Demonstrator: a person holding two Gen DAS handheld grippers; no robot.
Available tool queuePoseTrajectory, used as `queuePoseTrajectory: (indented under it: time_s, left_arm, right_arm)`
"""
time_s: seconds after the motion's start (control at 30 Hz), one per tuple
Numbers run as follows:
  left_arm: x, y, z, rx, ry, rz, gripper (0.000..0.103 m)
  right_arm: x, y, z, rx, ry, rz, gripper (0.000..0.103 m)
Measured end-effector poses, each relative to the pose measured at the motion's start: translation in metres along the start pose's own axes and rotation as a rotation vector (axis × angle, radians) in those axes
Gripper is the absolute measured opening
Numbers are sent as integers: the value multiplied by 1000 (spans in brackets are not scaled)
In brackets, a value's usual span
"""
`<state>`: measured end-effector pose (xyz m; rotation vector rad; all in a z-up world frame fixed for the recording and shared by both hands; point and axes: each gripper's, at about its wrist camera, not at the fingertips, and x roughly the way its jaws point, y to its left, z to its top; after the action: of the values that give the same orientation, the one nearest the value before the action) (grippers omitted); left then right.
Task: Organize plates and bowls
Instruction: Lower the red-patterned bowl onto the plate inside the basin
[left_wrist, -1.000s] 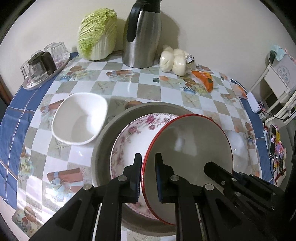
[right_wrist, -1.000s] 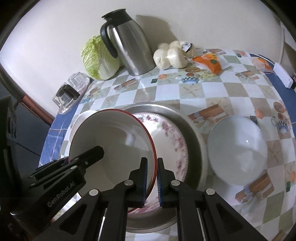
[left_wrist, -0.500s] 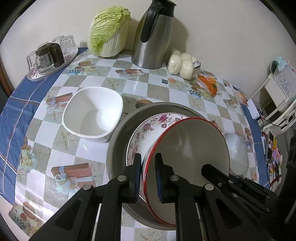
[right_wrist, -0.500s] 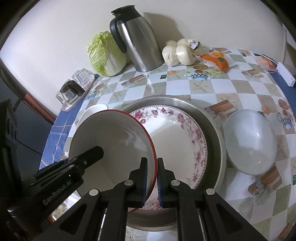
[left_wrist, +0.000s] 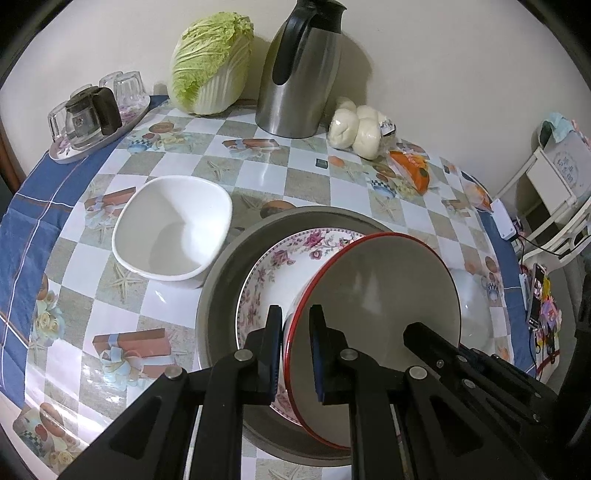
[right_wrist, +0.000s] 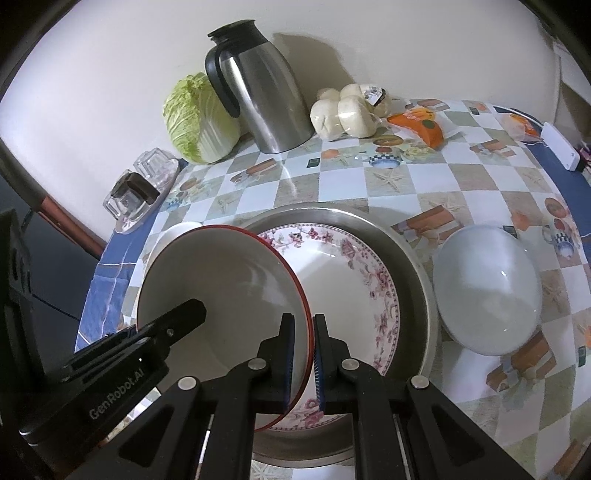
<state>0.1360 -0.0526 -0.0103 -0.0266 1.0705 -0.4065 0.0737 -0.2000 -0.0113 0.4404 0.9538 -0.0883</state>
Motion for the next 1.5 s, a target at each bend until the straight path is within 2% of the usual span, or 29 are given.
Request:
queuePoseTrajectory:
  time_s: [0.7, 1.5]
  left_arm:
    - [23, 4, 1, -30, 58, -24, 14]
    - [38, -8, 0, 7, 87, -3, 16]
  right_arm:
    - [21, -11, 0, 32, 39, -2, 11]
    - [29, -22, 4, 71, 40, -23, 13]
